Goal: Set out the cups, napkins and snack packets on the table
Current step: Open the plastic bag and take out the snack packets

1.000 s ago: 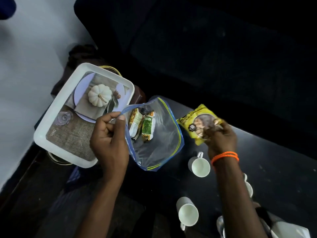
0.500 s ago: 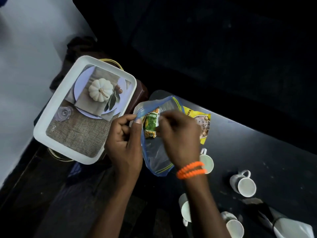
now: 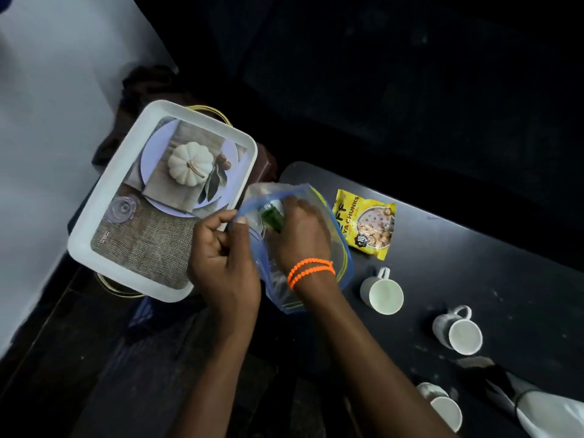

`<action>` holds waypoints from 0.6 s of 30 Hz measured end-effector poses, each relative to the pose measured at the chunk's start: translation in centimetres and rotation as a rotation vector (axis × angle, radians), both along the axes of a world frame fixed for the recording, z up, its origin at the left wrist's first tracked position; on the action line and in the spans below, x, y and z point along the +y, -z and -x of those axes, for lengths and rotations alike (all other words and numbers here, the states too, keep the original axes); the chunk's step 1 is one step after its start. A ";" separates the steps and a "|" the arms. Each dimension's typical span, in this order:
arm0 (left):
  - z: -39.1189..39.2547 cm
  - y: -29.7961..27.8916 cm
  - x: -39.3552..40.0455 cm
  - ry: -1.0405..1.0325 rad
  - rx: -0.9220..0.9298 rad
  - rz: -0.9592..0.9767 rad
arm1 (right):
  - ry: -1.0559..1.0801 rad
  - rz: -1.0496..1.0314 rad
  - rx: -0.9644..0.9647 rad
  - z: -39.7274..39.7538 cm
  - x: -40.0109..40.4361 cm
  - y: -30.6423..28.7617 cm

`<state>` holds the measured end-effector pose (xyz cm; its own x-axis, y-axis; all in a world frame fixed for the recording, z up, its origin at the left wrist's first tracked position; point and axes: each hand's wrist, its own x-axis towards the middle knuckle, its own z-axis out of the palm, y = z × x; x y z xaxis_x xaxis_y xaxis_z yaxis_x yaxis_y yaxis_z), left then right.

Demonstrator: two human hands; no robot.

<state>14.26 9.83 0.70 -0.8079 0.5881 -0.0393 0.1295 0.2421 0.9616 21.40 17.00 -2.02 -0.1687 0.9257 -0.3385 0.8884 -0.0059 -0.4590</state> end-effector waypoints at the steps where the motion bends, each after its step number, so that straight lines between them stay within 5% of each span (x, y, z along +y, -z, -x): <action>1: 0.5 0.1 0.3 -0.033 -0.006 0.007 | -0.017 -0.068 0.042 -0.3 -0.7 -2.1; 5: 2.1 0.0 1.0 -0.078 -0.025 0.014 | 0.026 -0.282 0.339 -3.7 -3.3 -11.5; 9: 2.5 -0.2 0.9 -0.054 -0.034 0.011 | 0.371 -0.454 0.616 -10.1 -3.3 -15.3; 13: 2.2 -0.4 0.4 -0.015 -0.052 0.014 | 0.745 -0.317 0.466 -13.5 -0.3 -8.6; 18: 1.7 -0.1 -0.2 0.013 -0.034 0.033 | 0.555 0.182 0.196 -13.9 2.4 1.6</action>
